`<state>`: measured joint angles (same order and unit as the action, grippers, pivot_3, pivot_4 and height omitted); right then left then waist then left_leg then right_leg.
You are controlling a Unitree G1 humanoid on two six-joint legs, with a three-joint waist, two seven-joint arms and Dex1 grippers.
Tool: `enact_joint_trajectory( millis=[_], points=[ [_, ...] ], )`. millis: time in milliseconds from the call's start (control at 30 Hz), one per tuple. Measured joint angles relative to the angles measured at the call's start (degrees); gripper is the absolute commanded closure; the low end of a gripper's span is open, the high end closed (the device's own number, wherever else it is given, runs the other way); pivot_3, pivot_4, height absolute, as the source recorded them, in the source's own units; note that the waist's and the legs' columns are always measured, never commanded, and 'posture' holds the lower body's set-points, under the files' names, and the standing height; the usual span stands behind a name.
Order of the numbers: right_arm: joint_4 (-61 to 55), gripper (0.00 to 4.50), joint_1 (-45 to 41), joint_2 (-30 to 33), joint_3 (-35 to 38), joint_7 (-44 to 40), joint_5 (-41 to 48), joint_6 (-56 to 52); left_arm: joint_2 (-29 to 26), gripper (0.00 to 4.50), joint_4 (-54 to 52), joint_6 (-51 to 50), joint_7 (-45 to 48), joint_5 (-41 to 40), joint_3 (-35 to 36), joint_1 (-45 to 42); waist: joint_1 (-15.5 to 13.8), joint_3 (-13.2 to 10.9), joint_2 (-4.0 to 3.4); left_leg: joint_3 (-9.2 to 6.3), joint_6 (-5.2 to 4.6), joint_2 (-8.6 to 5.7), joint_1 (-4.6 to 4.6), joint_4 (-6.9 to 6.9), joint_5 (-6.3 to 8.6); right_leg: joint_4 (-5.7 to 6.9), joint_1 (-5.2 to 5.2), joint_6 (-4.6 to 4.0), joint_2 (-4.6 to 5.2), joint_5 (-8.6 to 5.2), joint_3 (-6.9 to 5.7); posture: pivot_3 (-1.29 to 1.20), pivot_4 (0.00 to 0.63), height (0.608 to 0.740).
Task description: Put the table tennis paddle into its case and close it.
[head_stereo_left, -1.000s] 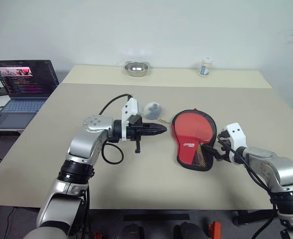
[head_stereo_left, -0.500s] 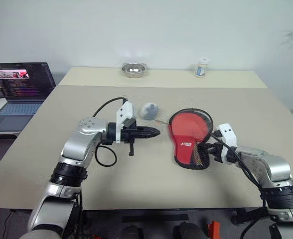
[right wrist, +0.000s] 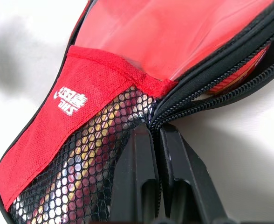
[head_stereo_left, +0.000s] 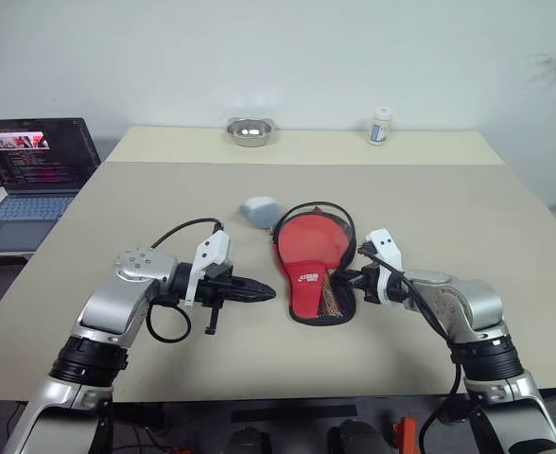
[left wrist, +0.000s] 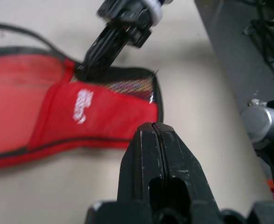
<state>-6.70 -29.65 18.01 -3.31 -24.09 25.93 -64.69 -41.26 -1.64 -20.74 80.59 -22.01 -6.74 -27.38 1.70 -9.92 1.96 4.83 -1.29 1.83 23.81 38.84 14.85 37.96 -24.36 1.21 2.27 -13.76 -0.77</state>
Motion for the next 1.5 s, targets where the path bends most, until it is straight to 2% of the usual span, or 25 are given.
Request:
enact_joint_trajectory(
  millis=[267,533,767,1500],
  points=[
    [-17.23,4.49,10.86,-3.47,5.03,5.80,3.25,-11.27,-0.36,4.50,-1.02,0.00,0.39,-0.56,-0.25,1.66,-0.04,0.00,0.00,-0.05,0.01,-0.01,-0.02,-0.02,0.00,0.02,0.01,-0.01,-0.01,-0.02,-0.06,0.00,0.150,0.740],
    [-27.31,4.49,16.71,-4.47,8.99,7.01,6.46,-19.81,-0.61,4.50,1.32,3.65,3.05,-0.18,-0.95,2.10,-0.05,0.01,0.00,-0.05,0.01,-0.03,-0.02,-0.02,0.00,0.00,0.02,0.00,-0.01,-0.02,-0.06,0.00,0.150,0.740],
    [-29.84,4.49,18.49,0.12,11.41,5.24,8.31,-22.10,-0.60,4.50,2.38,5.09,3.87,0.25,-1.94,2.21,-0.29,0.01,0.02,-0.07,0.00,-0.07,-0.01,-0.02,0.00,-0.07,0.05,0.01,0.00,-0.03,-0.08,0.00,0.150,0.740],
    [-31.16,4.49,21.65,3.94,12.05,4.19,10.30,-20.59,0.02,4.50,1.69,4.00,2.64,0.67,-2.53,1.92,-0.41,0.02,0.04,-0.09,0.00,-0.07,-0.01,-0.02,0.00,-0.10,0.08,0.08,0.01,-0.06,-0.09,0.00,0.150,0.740]
  ],
)
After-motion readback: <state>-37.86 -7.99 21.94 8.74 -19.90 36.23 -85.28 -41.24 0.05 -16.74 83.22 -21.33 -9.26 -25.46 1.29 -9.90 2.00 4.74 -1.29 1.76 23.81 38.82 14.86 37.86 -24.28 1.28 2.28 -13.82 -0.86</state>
